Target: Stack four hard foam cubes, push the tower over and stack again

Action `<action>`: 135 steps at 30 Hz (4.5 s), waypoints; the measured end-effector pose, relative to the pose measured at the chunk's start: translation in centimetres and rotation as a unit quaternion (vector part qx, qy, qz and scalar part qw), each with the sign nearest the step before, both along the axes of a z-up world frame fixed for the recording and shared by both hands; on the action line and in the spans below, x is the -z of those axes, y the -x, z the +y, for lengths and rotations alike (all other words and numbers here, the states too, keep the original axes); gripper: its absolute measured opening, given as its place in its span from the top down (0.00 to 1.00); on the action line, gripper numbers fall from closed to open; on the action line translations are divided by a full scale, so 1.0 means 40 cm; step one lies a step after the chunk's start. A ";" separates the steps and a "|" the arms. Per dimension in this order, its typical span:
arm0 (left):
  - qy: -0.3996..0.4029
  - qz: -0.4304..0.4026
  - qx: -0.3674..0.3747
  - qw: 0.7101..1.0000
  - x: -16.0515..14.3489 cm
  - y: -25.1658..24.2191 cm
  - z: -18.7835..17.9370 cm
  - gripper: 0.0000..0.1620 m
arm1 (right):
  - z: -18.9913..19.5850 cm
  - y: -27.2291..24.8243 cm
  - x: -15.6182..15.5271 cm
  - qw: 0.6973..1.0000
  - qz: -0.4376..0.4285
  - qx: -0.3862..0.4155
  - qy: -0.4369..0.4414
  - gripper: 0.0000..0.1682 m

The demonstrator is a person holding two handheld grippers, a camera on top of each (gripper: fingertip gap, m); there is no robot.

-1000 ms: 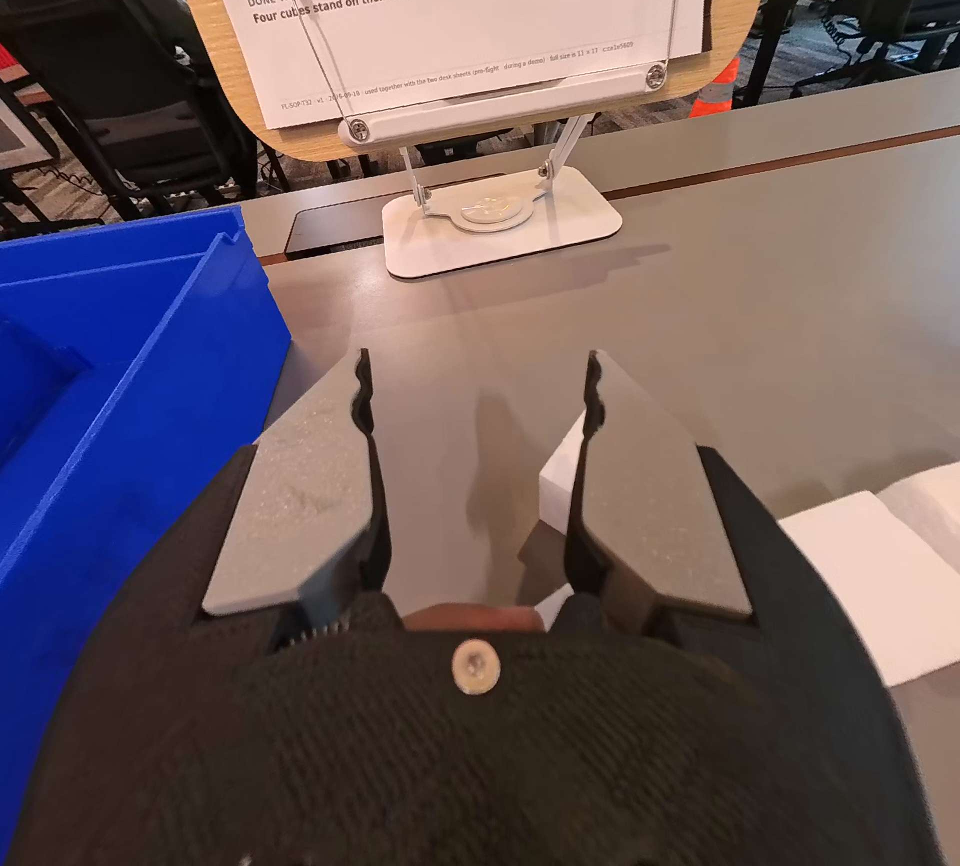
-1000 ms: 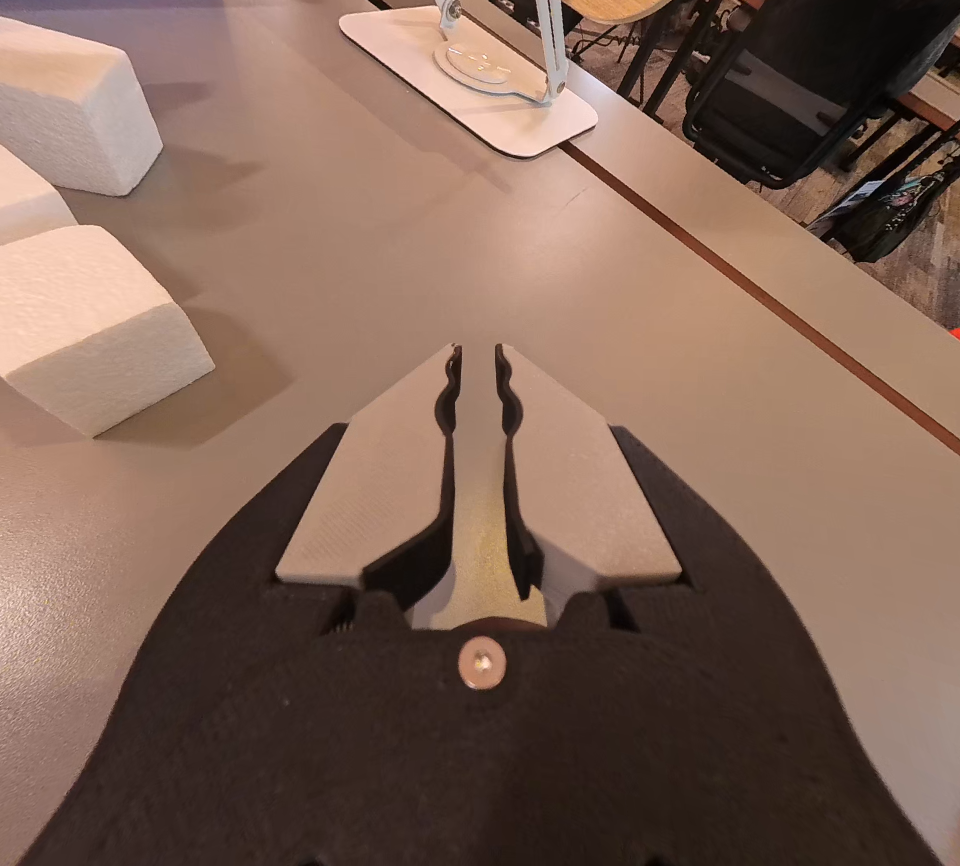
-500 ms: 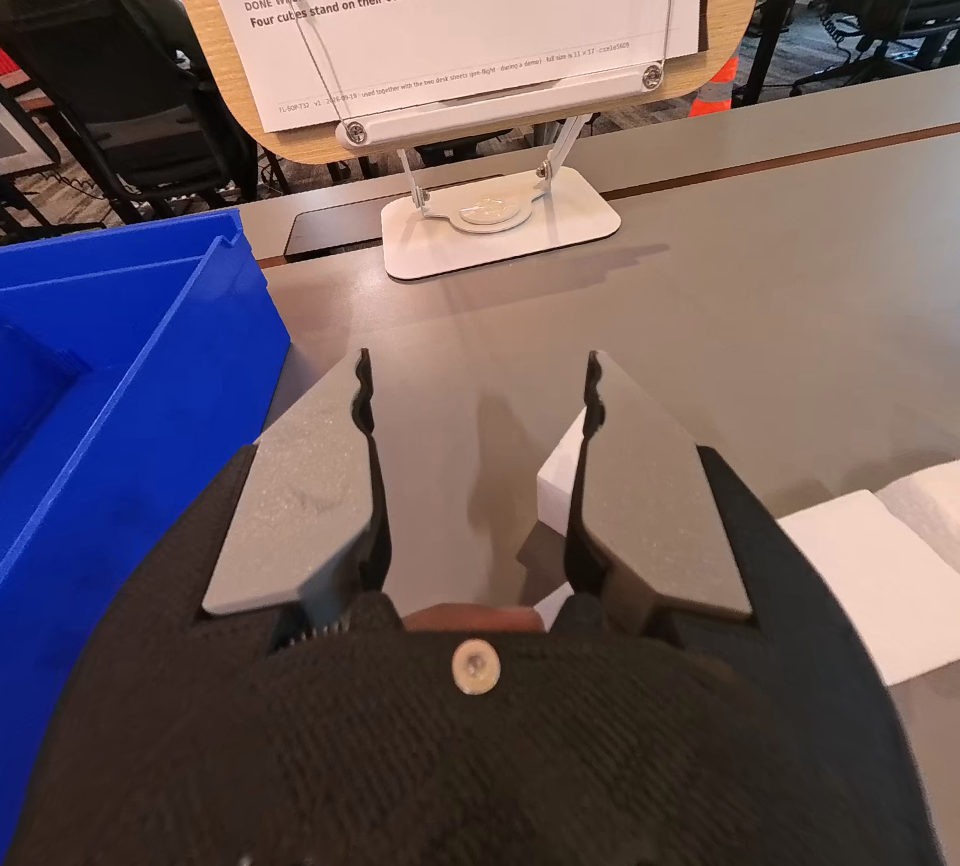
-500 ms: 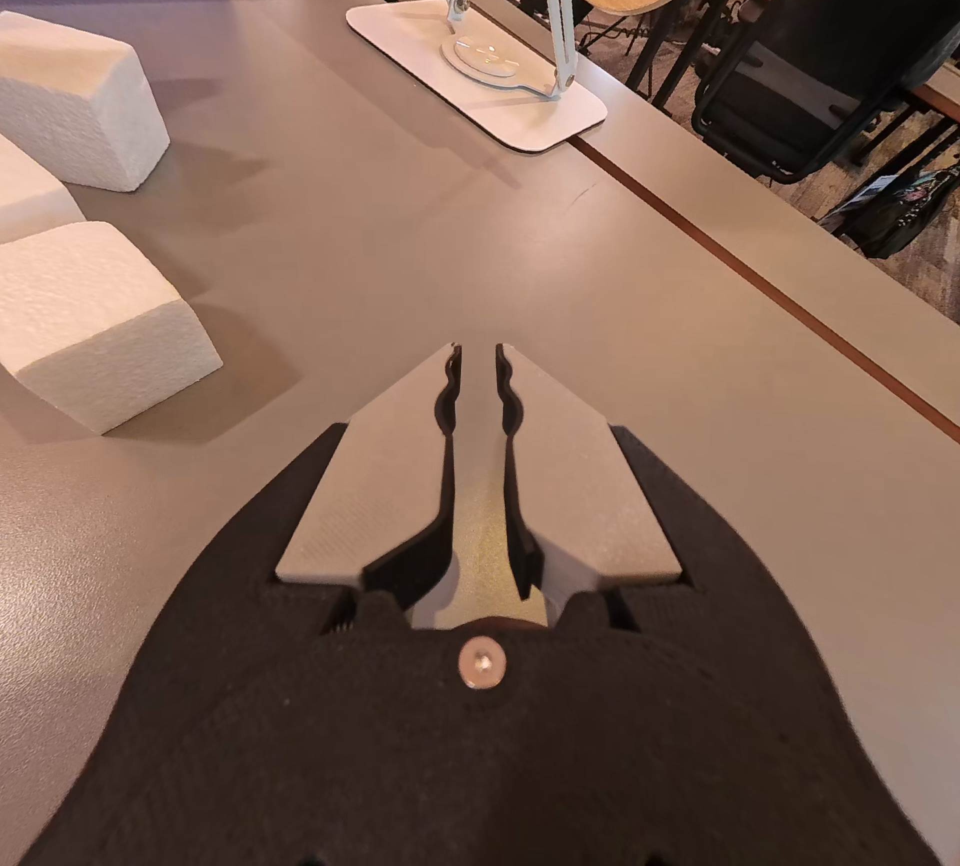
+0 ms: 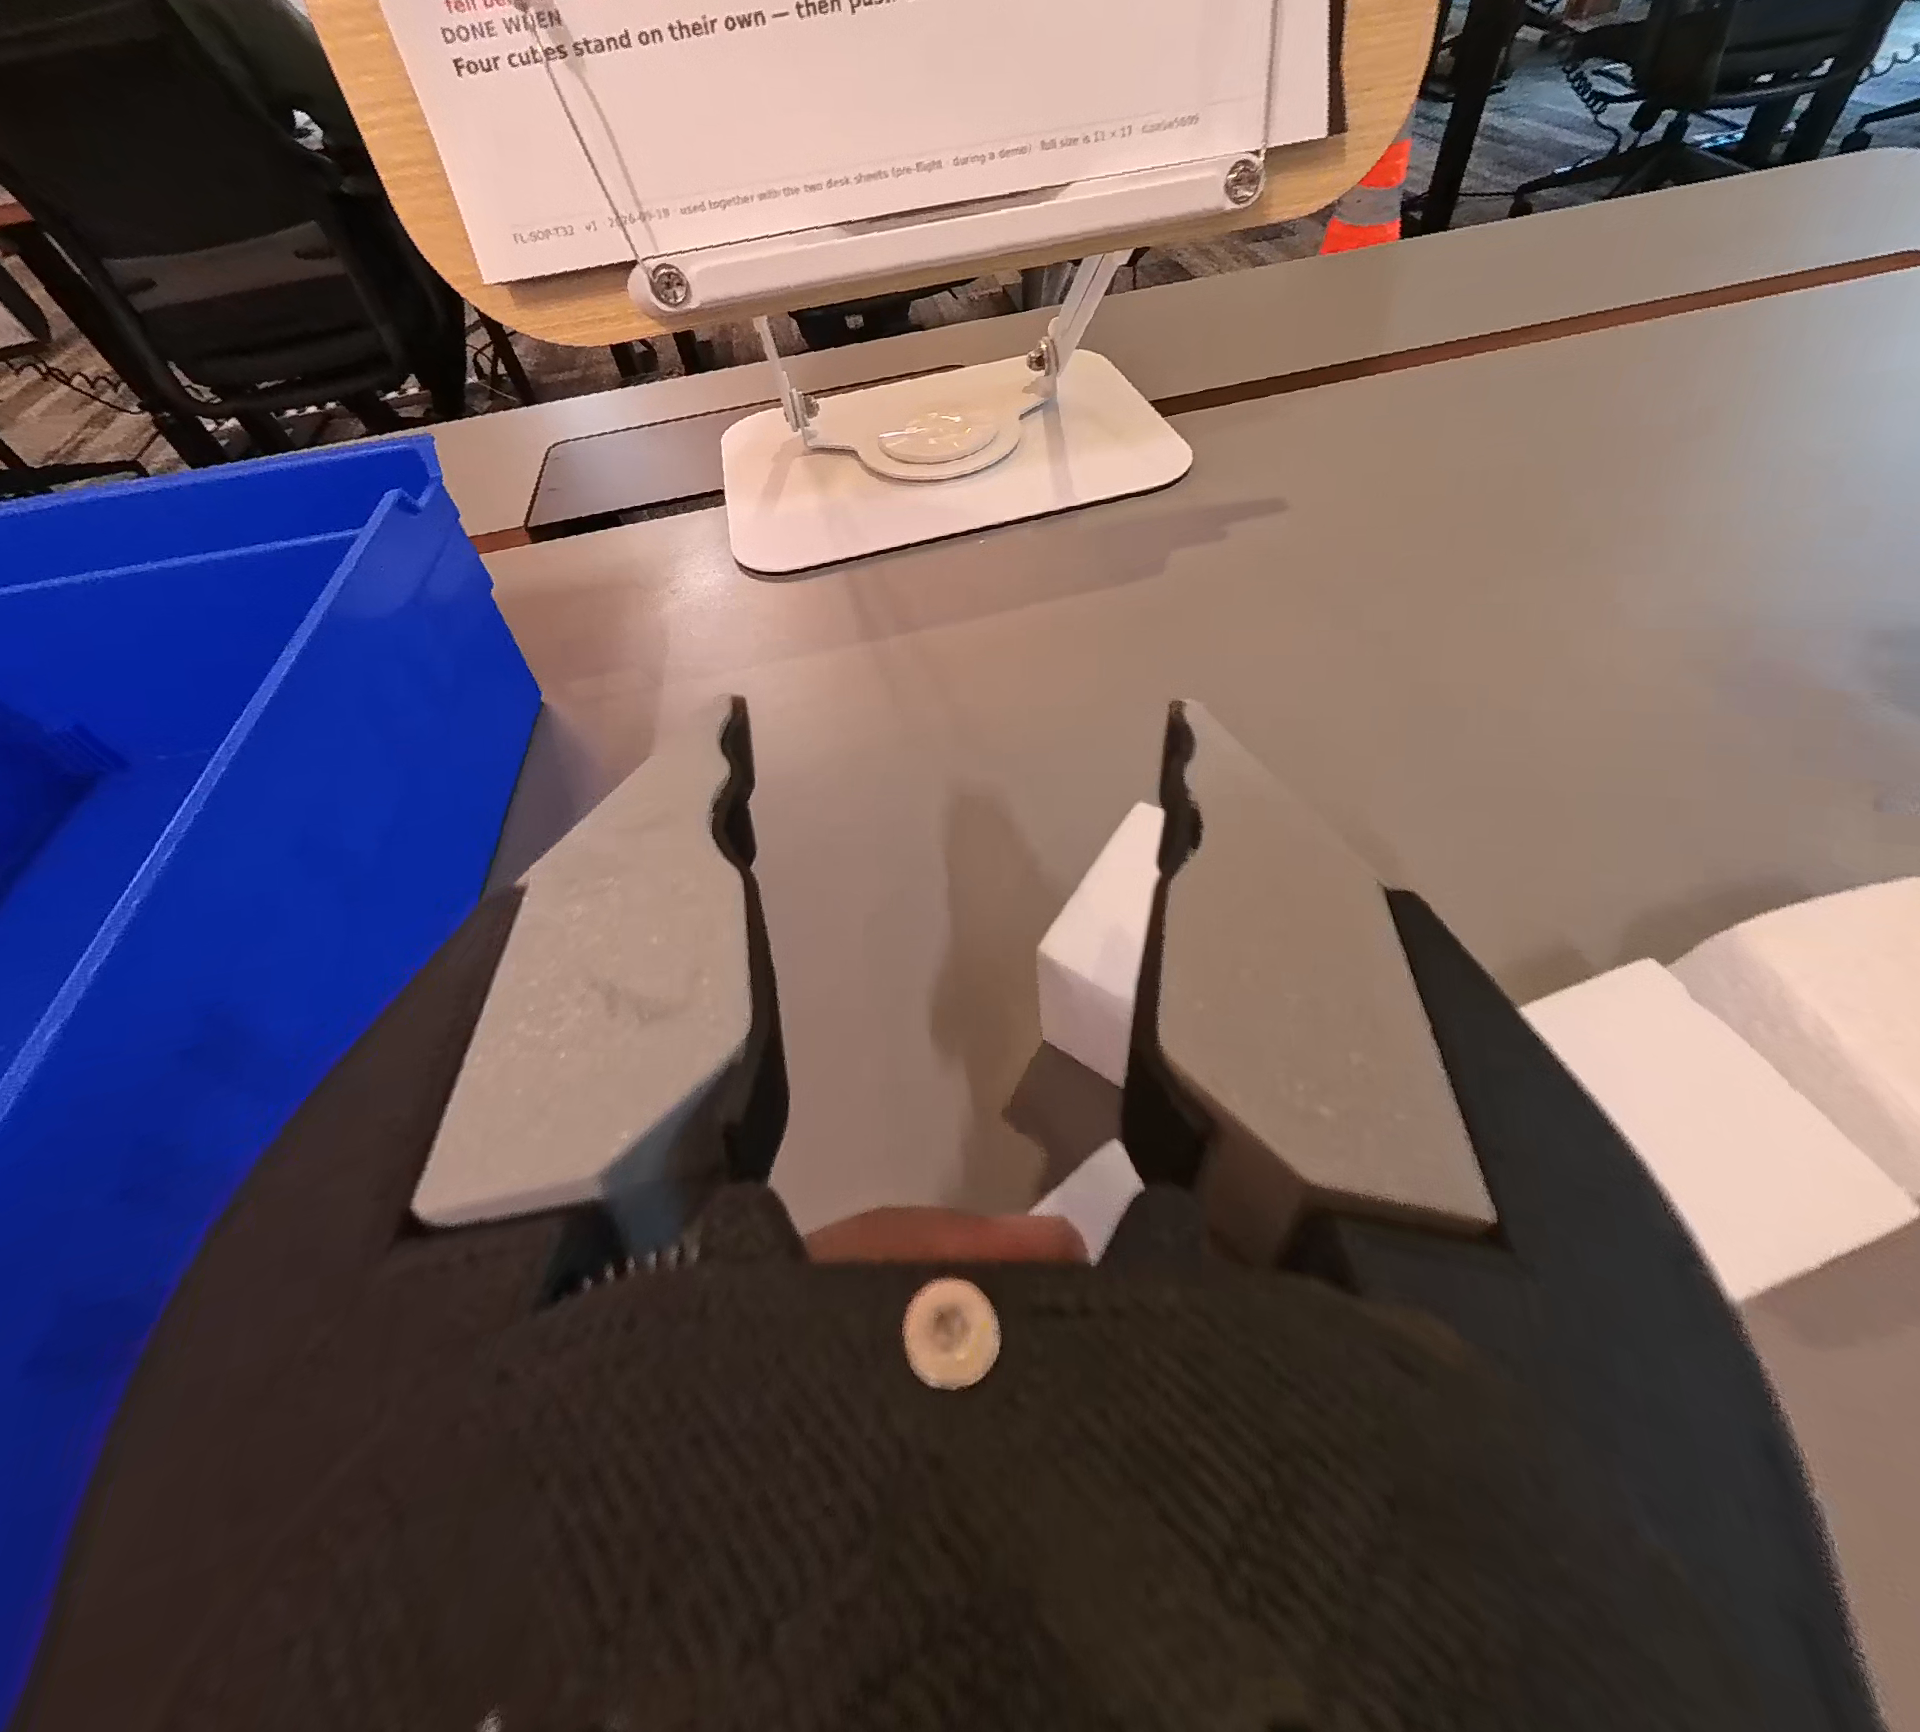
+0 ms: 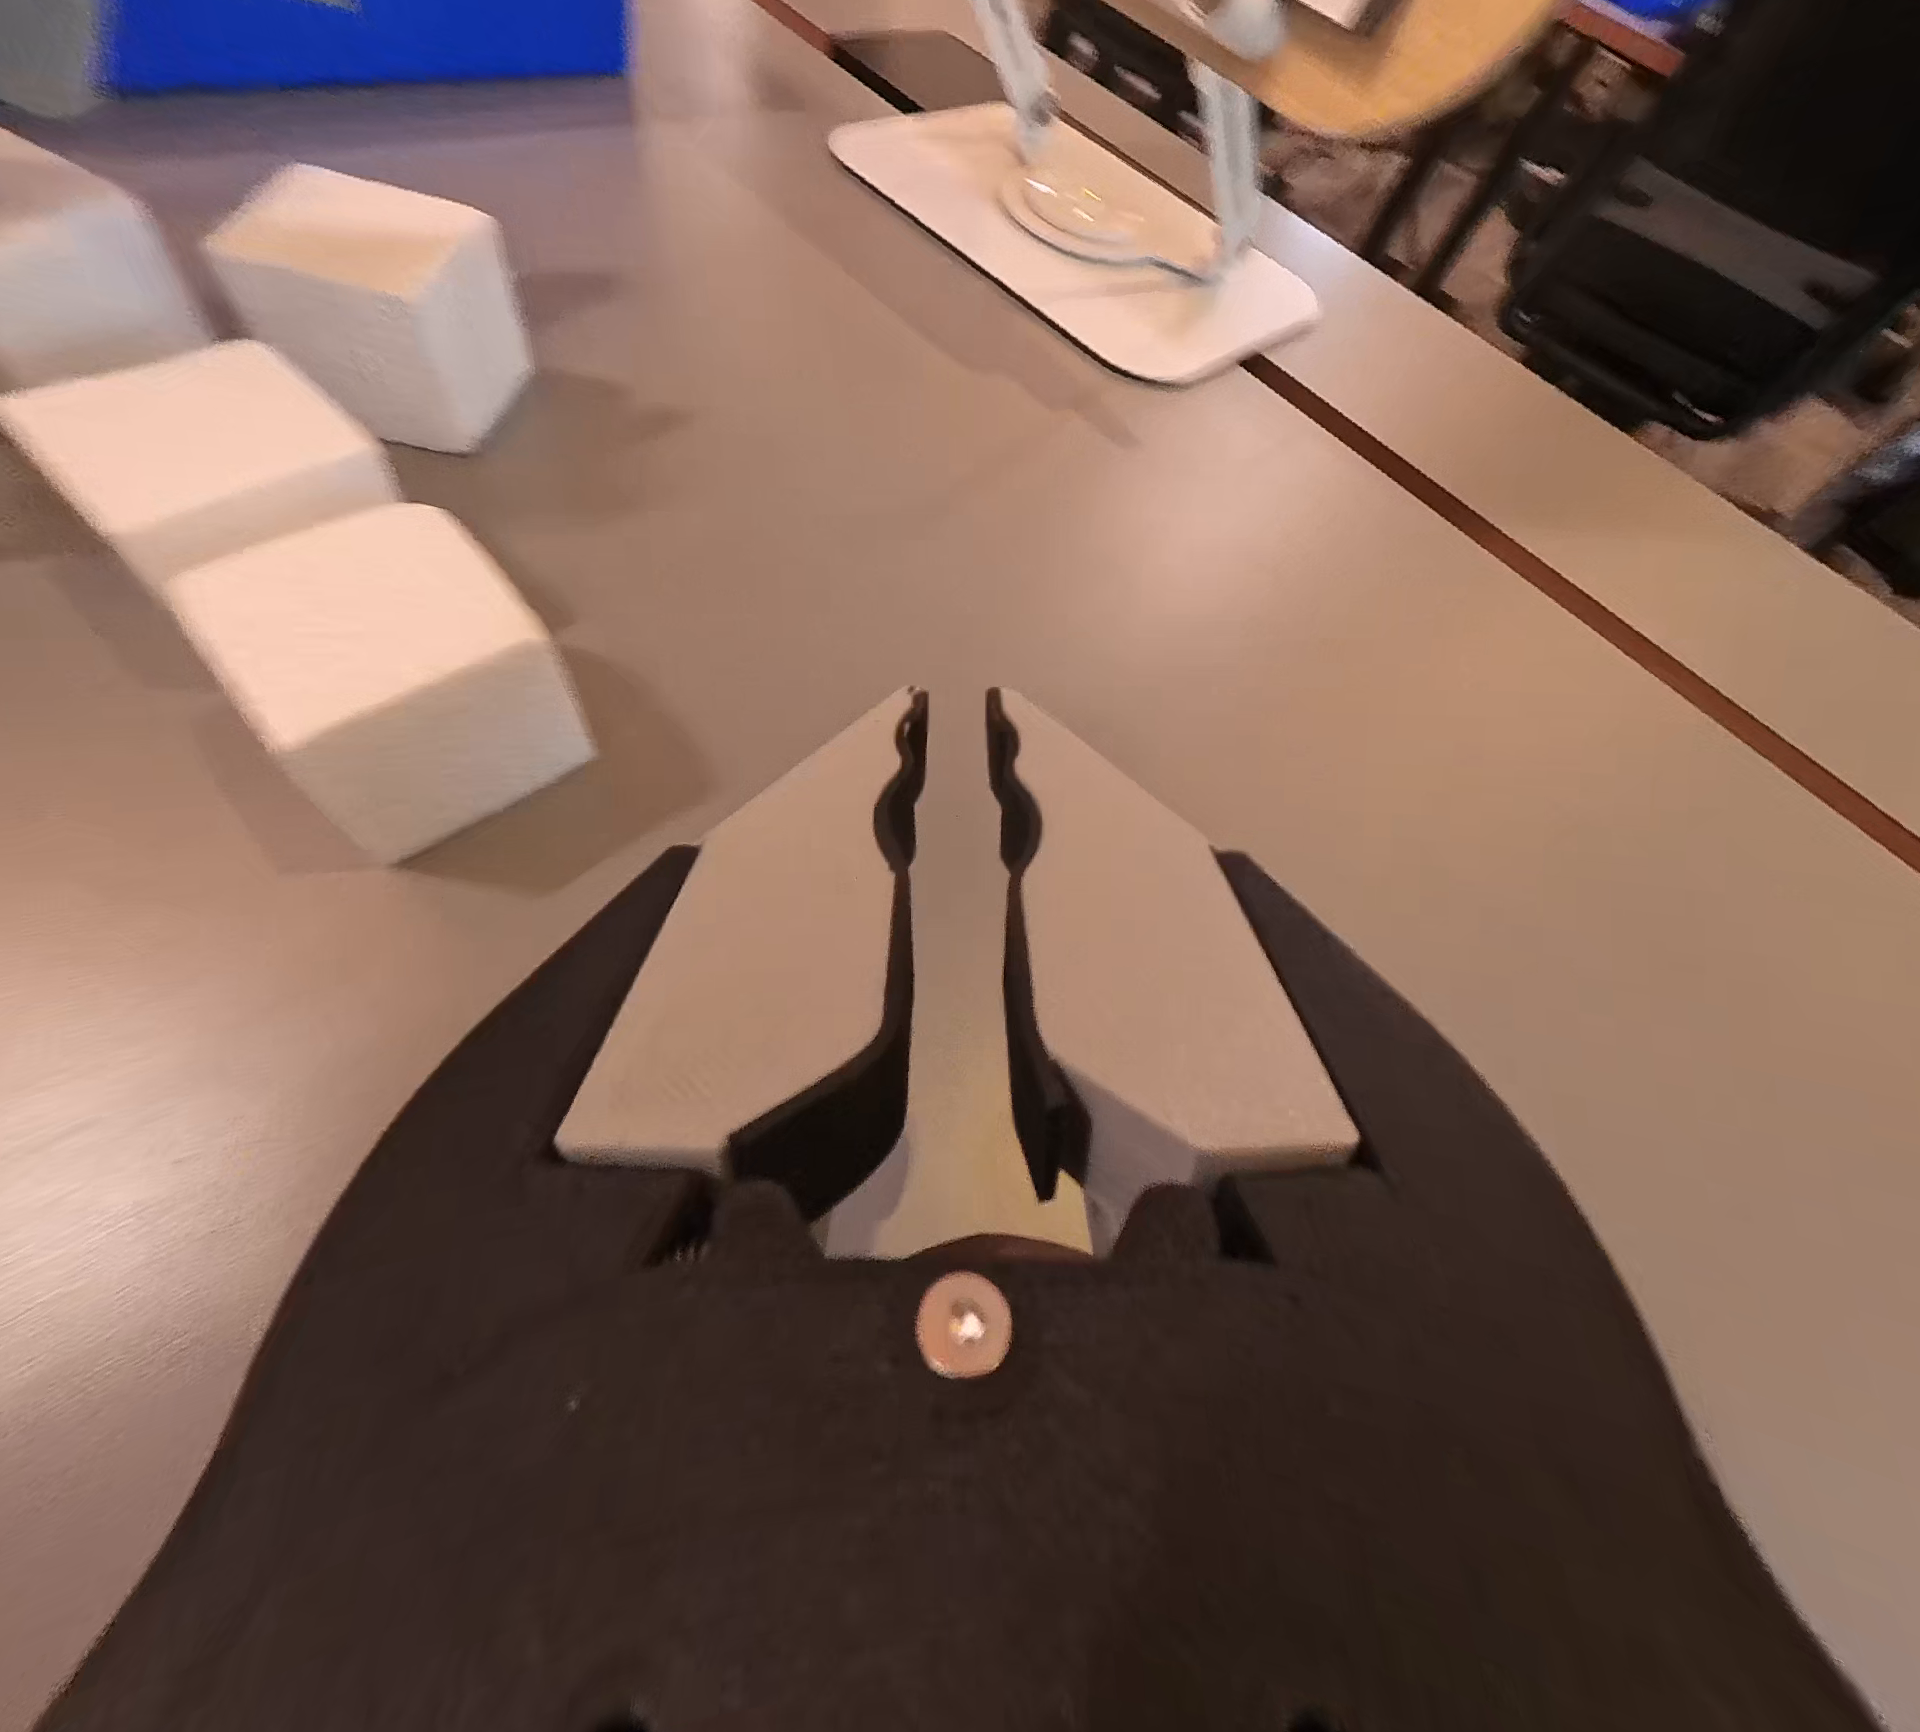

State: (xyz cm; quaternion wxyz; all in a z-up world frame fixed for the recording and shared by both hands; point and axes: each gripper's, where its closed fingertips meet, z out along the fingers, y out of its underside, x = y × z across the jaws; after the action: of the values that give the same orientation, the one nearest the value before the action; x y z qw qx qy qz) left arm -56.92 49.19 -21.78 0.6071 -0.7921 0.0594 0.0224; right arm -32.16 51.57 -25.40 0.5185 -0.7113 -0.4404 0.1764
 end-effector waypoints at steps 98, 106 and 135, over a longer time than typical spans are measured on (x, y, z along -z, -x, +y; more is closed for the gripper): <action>0.357 0.108 0.214 0.903 0.185 -0.067 -0.256 0.60 | -0.121 0.108 -0.037 0.992 0.036 -0.118 0.016 0.90; 0.367 0.105 0.190 0.905 0.188 -0.016 -0.269 0.60 | -0.120 0.108 -0.032 0.992 0.034 -0.117 0.017 0.90; 0.179 0.063 0.303 0.934 0.019 -0.153 -0.209 0.65 | -0.110 0.098 -0.040 0.993 0.039 -0.110 0.013 0.91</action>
State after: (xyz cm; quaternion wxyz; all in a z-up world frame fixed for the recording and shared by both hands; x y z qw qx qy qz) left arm -50.82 40.83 -22.55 0.4286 -0.8288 0.3379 -0.1235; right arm -36.09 47.17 -23.79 0.5038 -0.6575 -0.4930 0.2660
